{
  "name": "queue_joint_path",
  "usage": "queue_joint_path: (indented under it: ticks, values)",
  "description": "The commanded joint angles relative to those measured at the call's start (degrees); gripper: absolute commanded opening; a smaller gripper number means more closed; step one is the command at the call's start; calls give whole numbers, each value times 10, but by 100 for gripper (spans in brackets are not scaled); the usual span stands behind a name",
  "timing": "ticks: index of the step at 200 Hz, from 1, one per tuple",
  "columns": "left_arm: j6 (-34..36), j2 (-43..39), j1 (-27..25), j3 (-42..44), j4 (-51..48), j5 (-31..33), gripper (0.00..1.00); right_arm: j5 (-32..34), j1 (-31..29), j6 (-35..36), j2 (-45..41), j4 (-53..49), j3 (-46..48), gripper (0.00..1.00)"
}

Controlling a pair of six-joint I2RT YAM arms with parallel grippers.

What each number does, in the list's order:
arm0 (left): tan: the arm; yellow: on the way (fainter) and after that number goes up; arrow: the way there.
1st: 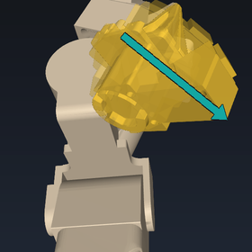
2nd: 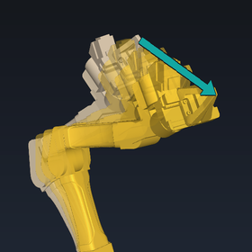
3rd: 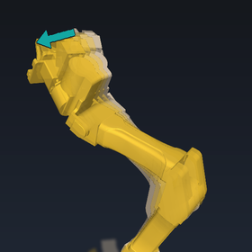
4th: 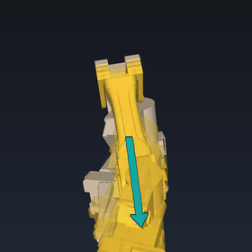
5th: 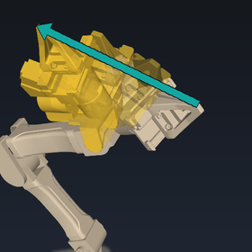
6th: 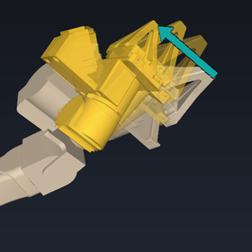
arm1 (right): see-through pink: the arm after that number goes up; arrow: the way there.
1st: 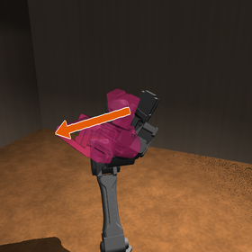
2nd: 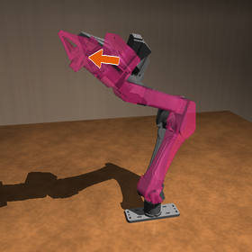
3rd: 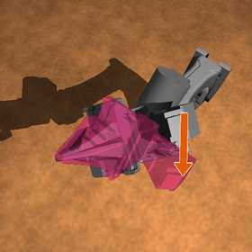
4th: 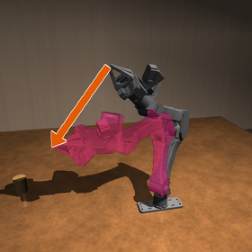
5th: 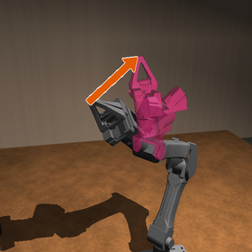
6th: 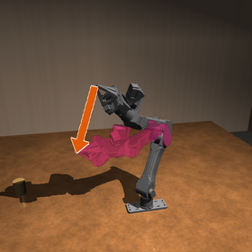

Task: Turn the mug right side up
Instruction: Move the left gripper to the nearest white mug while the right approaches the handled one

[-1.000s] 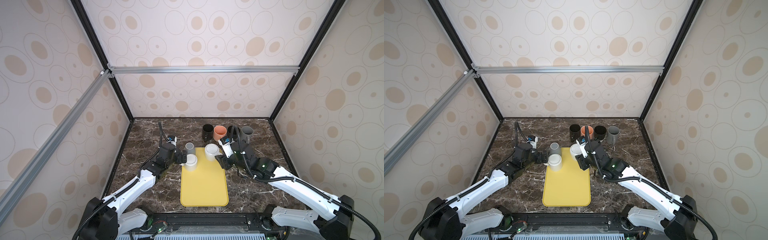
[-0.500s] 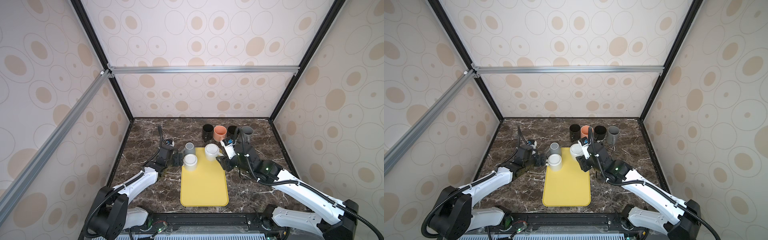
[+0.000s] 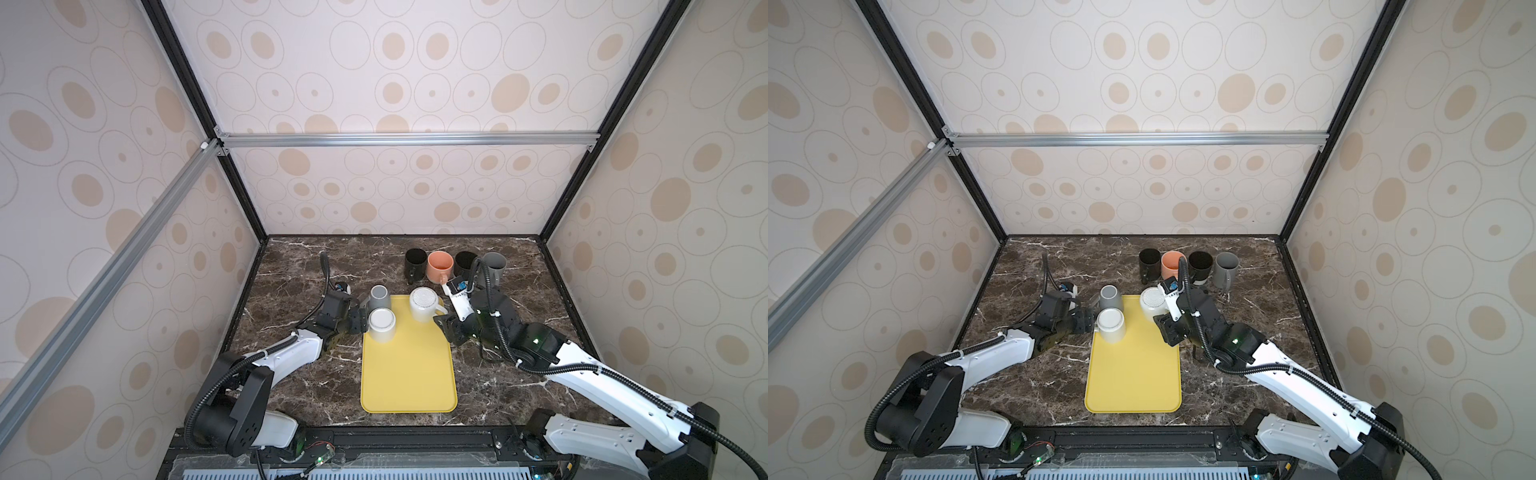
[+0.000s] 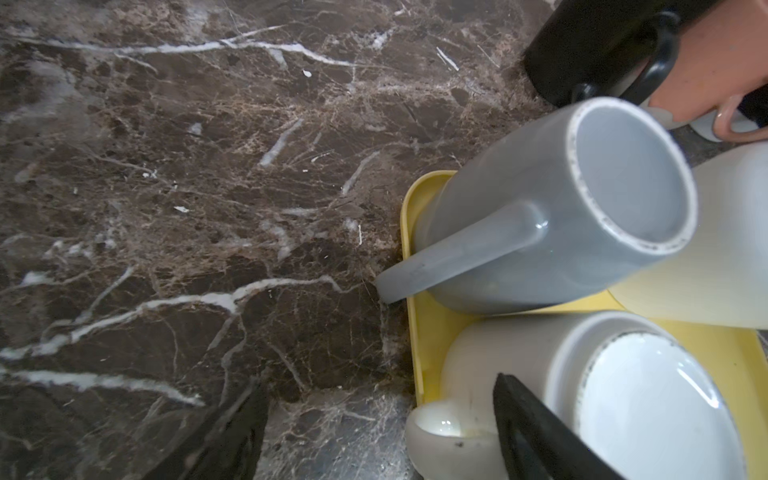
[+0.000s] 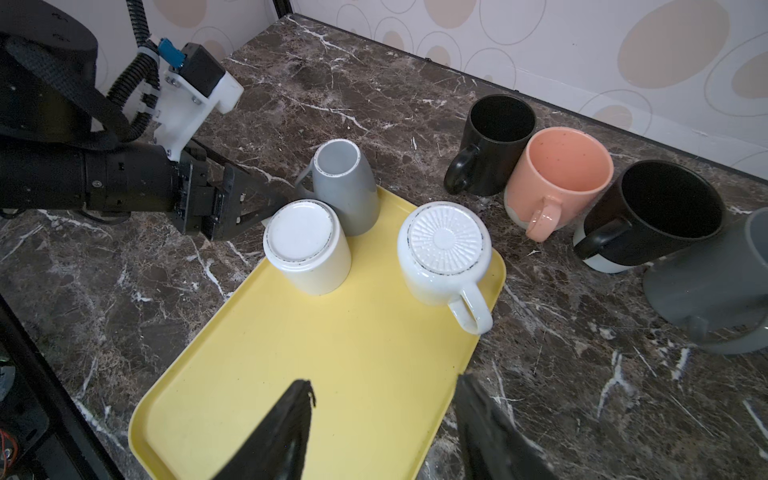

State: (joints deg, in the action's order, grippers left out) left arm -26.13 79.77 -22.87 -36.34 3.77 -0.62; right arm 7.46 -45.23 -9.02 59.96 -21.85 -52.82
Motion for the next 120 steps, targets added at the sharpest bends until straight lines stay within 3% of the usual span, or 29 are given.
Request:
queue_joint_path:
  ticks: [1,79,120]
  values:
    - [-7,-17,3,17,-3,-24,82,7,3,-4,-12,-1,7,58]
    - [-42,-110,-13,90,-12,-87,71,5,3,-13,2,-1,1,58]
    - [-33,-178,-30,75,-79,-63,69,5,3,-18,5,3,4,58]
